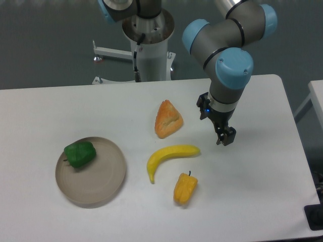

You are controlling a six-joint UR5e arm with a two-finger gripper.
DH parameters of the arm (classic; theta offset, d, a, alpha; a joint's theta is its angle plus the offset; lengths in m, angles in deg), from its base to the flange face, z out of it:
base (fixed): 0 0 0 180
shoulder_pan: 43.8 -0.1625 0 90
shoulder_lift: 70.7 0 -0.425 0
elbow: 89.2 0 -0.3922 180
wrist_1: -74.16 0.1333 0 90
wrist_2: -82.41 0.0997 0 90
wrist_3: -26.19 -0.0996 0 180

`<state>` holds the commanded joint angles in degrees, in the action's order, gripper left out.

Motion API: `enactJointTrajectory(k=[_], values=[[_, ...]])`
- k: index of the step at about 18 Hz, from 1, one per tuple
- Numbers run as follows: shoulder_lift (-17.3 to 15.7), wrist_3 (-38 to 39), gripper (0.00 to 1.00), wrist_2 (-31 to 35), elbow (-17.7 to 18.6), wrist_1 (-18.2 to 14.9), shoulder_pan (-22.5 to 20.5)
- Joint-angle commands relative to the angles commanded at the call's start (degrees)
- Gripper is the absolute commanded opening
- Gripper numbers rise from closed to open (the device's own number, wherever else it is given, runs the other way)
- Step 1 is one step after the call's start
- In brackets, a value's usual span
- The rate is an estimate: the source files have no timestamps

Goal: Place the green pepper on the plate

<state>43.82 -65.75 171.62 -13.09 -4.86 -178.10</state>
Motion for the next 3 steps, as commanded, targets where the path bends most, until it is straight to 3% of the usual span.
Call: enactJointTrajectory(k=[3], values=[[0.0, -0.2, 1.00, -0.1, 0.0, 0.0, 0.0]])
